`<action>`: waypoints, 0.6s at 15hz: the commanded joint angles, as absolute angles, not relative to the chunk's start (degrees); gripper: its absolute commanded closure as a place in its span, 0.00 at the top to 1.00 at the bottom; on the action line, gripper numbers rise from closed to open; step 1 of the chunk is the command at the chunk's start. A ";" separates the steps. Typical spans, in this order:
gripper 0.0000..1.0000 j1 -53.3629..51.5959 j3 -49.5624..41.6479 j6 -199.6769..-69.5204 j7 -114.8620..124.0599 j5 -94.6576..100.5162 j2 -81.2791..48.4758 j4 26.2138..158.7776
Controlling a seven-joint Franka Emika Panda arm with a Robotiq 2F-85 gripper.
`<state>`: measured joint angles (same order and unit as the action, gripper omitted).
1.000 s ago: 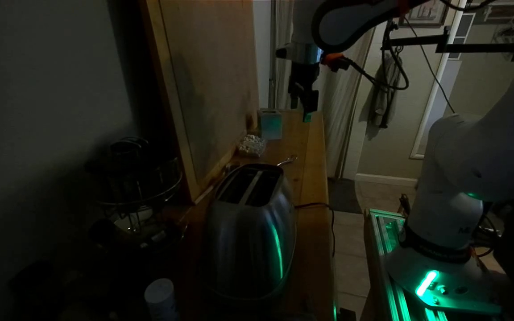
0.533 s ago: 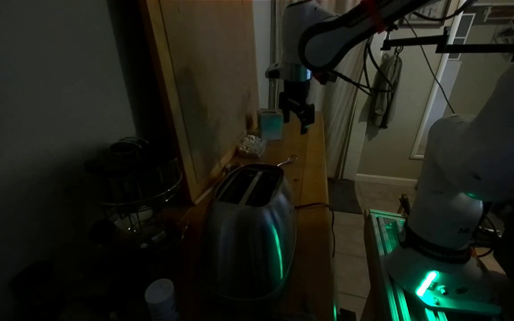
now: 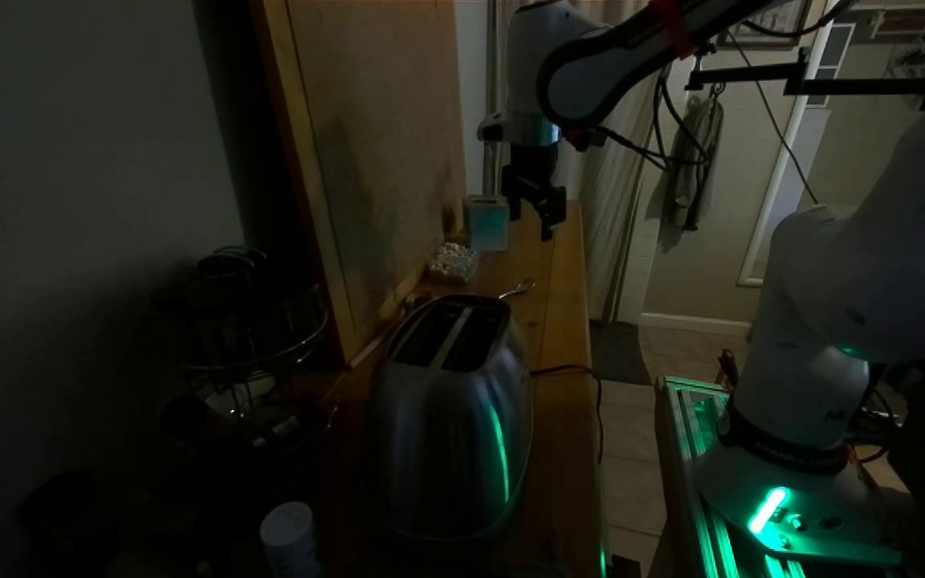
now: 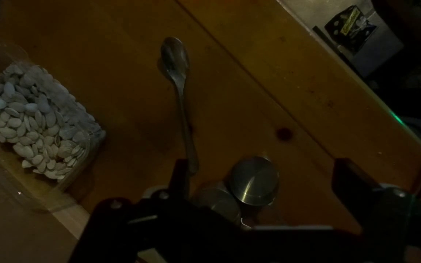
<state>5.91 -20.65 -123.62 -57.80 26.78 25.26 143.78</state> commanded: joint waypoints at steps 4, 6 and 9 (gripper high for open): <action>1.00 7.75 -18.91 -123.85 -58.51 25.84 25.00 143.79; 1.00 6.65 -20.85 -127.11 -64.85 24.35 23.79 144.13; 1.00 6.69 -21.54 -130.21 -69.86 23.25 20.74 143.85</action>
<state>6.24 -20.88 -126.59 -64.22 25.62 24.12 144.02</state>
